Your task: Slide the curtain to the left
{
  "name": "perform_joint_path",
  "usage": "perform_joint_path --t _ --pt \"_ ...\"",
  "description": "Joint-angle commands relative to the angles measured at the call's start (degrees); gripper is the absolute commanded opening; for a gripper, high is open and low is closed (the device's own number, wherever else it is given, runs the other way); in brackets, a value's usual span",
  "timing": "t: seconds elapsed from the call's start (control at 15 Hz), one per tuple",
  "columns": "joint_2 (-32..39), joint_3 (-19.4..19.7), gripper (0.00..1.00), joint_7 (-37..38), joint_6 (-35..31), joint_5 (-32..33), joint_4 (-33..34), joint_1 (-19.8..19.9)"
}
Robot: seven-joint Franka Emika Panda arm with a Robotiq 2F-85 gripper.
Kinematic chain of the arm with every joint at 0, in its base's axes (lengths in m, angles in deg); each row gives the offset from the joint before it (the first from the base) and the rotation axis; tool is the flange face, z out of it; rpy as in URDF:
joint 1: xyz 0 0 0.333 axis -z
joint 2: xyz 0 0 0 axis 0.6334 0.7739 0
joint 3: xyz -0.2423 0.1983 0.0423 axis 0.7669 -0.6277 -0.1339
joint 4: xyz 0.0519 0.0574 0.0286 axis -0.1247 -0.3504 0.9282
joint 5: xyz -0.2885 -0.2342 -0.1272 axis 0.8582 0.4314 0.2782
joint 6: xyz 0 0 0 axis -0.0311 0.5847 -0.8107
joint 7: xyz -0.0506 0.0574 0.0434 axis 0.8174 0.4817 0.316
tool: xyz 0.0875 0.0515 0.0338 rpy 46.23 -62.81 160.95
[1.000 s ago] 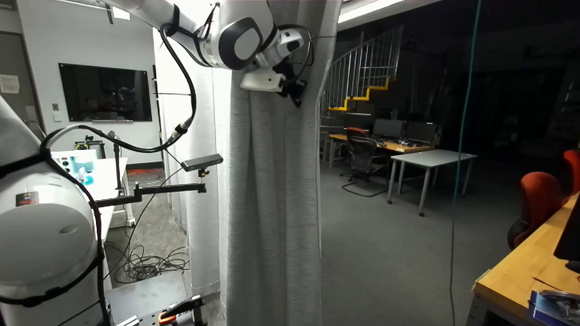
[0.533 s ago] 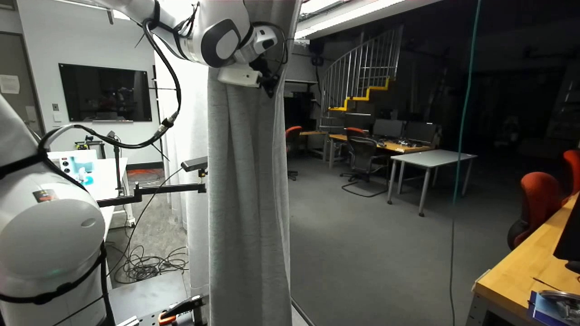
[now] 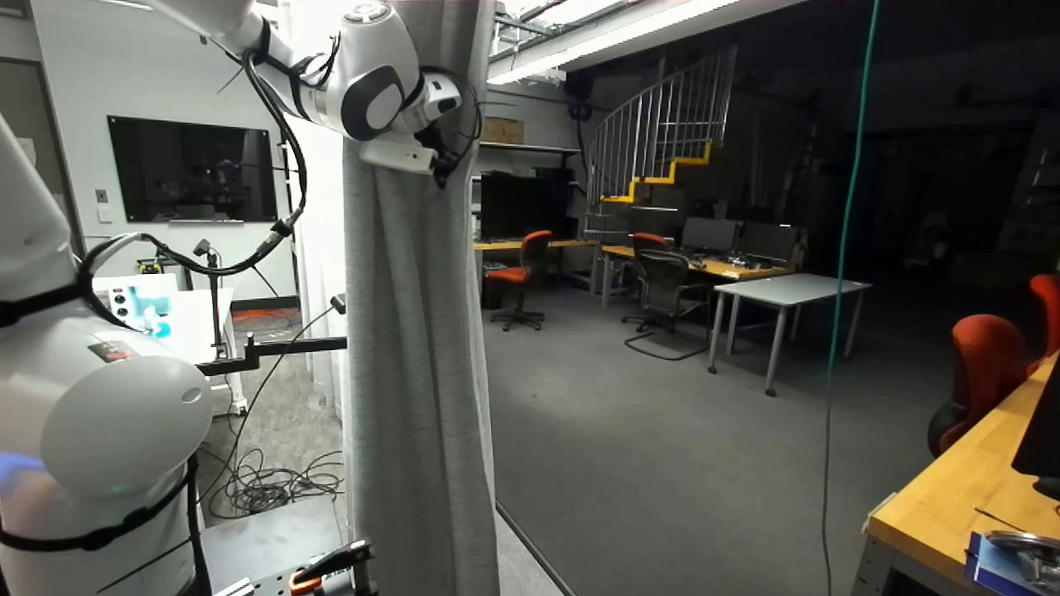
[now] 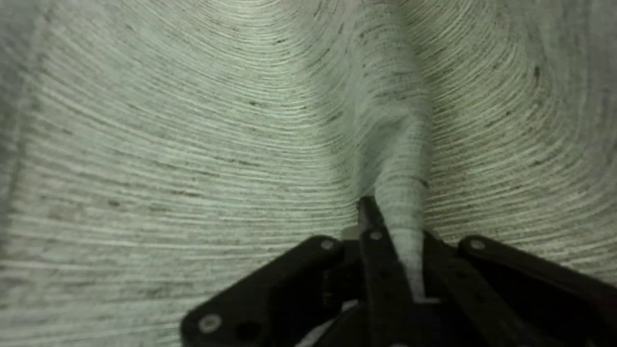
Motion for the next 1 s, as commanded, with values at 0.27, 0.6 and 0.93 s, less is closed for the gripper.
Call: perform_joint_path --t 0.27,0.6,0.93 --pt "9.9 -0.6 0.0 -4.5 1.2 -3.5 2.2 -6.4" --pt "12.2 0.0 0.0 -7.5 1.2 -5.1 4.2 -6.6" --pt "12.4 1.0 0.0 -10.1 0.8 -8.2 3.6 -5.6"
